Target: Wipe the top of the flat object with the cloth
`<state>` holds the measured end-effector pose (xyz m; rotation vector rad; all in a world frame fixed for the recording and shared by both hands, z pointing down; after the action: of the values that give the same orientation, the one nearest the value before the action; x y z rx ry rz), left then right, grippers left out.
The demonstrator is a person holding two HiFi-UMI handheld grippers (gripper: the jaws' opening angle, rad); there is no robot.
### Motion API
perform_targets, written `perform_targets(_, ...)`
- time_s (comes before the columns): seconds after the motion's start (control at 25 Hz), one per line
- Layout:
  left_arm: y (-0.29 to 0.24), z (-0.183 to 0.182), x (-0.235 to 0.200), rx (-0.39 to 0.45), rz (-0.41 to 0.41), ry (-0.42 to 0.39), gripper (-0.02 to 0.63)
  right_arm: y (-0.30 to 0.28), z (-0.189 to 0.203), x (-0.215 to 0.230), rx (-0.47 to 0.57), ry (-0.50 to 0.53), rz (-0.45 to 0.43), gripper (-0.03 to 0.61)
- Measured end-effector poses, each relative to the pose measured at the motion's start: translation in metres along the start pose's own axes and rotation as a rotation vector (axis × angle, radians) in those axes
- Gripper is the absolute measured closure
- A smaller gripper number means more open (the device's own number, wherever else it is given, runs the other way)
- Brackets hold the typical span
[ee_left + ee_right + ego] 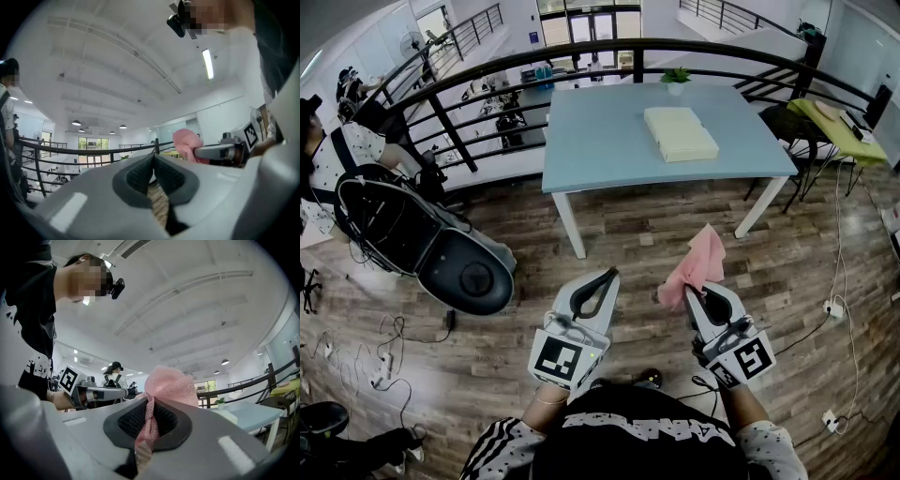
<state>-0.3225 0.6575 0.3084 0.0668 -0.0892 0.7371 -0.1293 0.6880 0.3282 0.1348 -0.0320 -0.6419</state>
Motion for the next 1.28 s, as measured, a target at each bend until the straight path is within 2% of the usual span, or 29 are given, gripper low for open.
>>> perform_targets(0.28,-0.006,-0.002,0.008,-0.015,-0.007,0.015,0.614,0.003,-0.002,0.005,0.005,0.024,-0.009,0.555)
perform_targets(0.48,-0.014,0.001,0.018,-0.029,-0.007,-0.012,0.614,0.012,0.003,0.017,0.015,-0.029,-0.017,0.555)
perform_targets(0.8,-0.017,0.007,0.023,-0.051,-0.004,-0.01,0.614,0.018,0.009,0.024,0.036,-0.075,-0.01,0.555)
perform_targets(1.08,-0.074,0.014,0.079,-0.058,0.043,-0.022,0.614,0.066,0.017,0.084,0.062,-0.089,0.023,0.555)
perform_targets(1.28,-0.096,0.008,0.099,-0.06,0.068,-0.016,0.614,0.083,0.01,0.104,0.056,-0.091,0.041,0.555)
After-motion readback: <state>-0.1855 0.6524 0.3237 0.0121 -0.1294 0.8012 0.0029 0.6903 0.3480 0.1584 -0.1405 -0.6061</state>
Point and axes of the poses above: the fingertips, and each gripper's own axes: y backward along the fingers, x to its right, z out of its underside, the point moved 6 cm from there along y, backward along the fingers, and after that the axes turned 1 degree about y, right-handed, at the moved point
